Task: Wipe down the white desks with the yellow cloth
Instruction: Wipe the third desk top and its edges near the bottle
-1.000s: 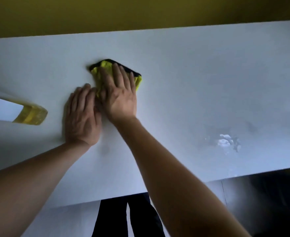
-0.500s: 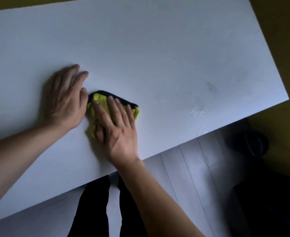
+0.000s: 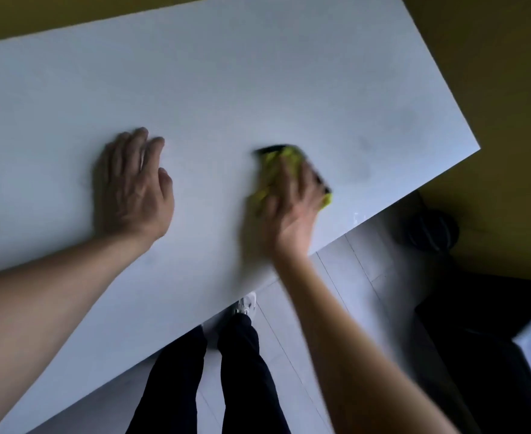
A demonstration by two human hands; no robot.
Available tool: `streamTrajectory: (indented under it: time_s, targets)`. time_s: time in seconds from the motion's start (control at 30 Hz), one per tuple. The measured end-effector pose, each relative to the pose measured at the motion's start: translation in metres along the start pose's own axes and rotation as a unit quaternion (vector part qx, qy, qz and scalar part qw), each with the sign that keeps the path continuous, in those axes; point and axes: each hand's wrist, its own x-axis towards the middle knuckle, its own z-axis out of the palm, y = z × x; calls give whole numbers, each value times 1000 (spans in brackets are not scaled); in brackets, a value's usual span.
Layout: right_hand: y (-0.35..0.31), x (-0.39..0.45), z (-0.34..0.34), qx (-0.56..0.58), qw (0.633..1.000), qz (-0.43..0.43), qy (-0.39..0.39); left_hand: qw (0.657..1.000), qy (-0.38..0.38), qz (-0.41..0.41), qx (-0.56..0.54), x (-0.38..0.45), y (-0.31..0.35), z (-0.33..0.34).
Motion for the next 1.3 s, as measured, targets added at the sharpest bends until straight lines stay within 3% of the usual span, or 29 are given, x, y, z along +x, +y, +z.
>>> streamTrajectory:
  time_s: [0.13,0.23,0.3,0.37,0.47,0.53,0.6,0.7,0.83,0.93,1.0,1.1,1.2,1.3]
  targets:
    - [-71,-83,17,22,978,-157,-135,1000,3,2,-9,0,-4,1]
    - [-52,-72,9,8,966,-214,-145,1000,1,11,-5,0,-5,1]
    - [-17,-42,0,11,980,-165,-114,1000,-8,6,-6,0,-4,0]
    - [31,-1,-12,-9,997,-60,-41,1000,-14,-4,-3,0,-2,-1]
    - [93,58,-43,-52,994,88,39,1000,-8,-4,-4,1,2,-3]
    - [102,74,-51,-41,984,166,46,1000,-6,-6,-4,1,3,-2]
    - [85,61,-45,-48,981,182,57,1000,-3,-7,-5,1,3,0]
    - [38,-5,-21,-47,995,75,36,1000,-7,-11,-7,1,3,1]
    - [-50,-111,-2,-2,994,-58,-93,1000,-2,-6,-1,0,1,1]
    - [-39,-112,-4,-1,985,-123,-124,1000,-3,-1,5,1,1,0]
    - [-3,-78,-12,3,992,-86,-89,1000,-5,-5,8,1,1,1]
    - [64,-9,-28,-36,998,38,27,1000,-10,-9,9,1,1,1]
    - [107,58,-45,-64,979,168,94,1000,-4,-9,13,1,1,1]
    - [97,71,-43,-50,952,274,123,1000,-2,-10,14,0,1,2]
